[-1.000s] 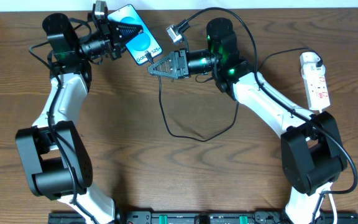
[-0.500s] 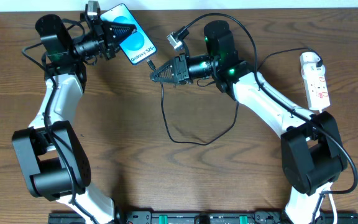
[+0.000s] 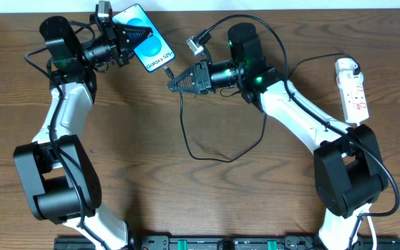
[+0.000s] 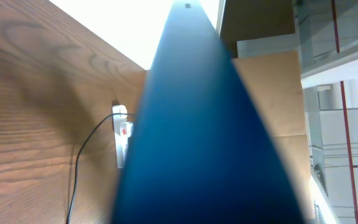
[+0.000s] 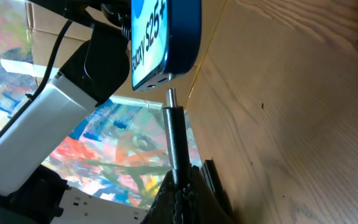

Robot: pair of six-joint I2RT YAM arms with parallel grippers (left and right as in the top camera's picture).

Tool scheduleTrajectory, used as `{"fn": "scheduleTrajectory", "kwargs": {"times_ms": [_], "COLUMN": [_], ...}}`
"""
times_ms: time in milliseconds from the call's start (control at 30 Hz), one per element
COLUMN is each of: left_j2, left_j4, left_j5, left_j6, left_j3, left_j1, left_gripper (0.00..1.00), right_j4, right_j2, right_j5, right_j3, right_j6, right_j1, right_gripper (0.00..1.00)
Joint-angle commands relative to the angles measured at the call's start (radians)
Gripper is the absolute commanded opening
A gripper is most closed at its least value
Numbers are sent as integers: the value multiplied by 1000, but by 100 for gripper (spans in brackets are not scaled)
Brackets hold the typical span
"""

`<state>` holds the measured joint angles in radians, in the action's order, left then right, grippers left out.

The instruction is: Plug charger to phone and switch on socket

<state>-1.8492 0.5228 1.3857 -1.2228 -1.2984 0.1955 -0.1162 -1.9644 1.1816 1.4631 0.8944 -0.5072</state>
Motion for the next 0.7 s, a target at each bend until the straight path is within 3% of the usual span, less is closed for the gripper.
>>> {"fn": "scheduleTrajectory", "kwargs": {"times_ms": [0, 667], "left_j2": [13, 13], "left_j4": [10, 10], "left_j5": [21, 21], "left_j6": [14, 15], "left_j3": [-14, -14], "left_j1": [2, 2], "left_gripper": [7, 7], "right_j4": [1, 8], "right_j2": [10, 10], "right_j5": [11, 14], "right_j3": [3, 3], "right_j6": [-20, -20], "right_j1": [-5, -5], "right_gripper": [1, 1]}}
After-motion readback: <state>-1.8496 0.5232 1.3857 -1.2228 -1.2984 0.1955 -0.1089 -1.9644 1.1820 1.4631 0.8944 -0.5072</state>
